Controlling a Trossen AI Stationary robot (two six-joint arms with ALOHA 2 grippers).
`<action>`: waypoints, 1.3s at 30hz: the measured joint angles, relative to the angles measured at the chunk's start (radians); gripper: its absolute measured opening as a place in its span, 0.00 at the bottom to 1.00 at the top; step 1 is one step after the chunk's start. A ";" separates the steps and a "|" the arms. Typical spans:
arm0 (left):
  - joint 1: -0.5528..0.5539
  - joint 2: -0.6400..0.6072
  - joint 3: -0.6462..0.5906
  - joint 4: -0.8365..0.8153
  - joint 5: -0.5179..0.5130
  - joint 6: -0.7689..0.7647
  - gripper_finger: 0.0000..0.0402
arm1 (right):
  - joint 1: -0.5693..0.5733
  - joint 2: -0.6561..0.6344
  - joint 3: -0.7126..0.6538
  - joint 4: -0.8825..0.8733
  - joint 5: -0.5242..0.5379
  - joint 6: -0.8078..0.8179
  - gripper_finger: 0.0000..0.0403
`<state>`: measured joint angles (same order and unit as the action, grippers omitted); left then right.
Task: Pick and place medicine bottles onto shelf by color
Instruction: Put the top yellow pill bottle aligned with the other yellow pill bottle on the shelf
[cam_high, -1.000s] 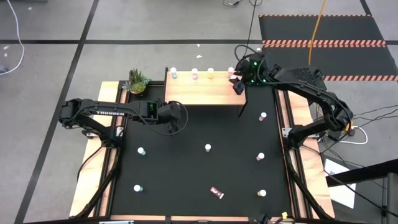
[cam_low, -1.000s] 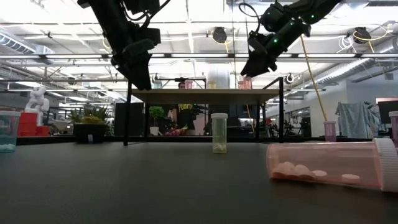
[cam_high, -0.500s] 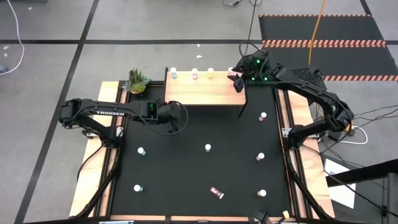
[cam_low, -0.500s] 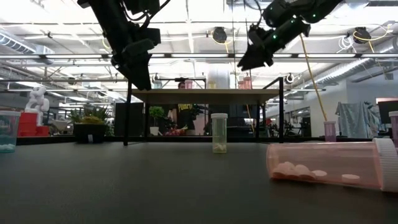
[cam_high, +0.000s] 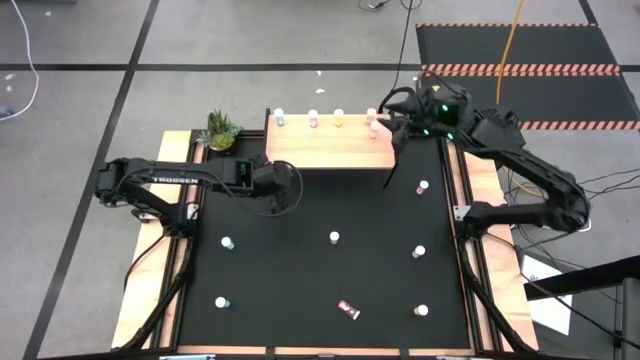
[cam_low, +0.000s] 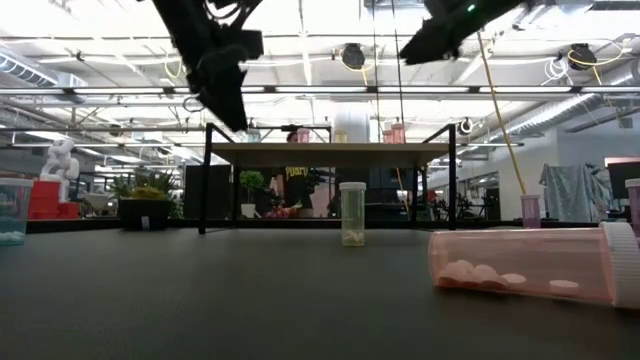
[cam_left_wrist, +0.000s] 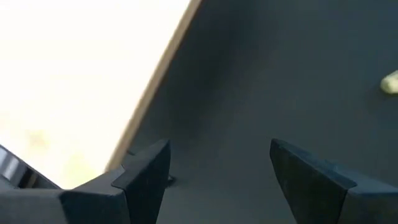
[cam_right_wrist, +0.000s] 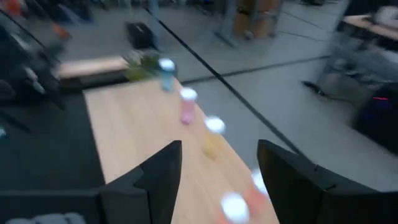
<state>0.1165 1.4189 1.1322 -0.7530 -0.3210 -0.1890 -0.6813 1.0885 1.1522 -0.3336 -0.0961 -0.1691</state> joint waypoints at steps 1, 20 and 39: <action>0.000 0.000 0.016 -0.002 0.000 0.021 0.68 | 0.024 -0.028 0.000 -0.049 0.064 -0.002 0.50; 0.058 0.000 0.104 0.067 -0.017 0.148 0.68 | 0.072 -0.169 -0.196 -0.806 0.306 0.725 0.50; 0.019 -0.085 0.253 -0.195 0.059 -0.057 0.68 | 0.075 -0.206 -0.426 -0.586 0.147 0.786 0.50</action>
<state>0.1358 1.3340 1.3848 -0.9485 -0.2616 -0.2463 -0.6060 0.8821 0.7261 -0.9198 0.0505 0.6165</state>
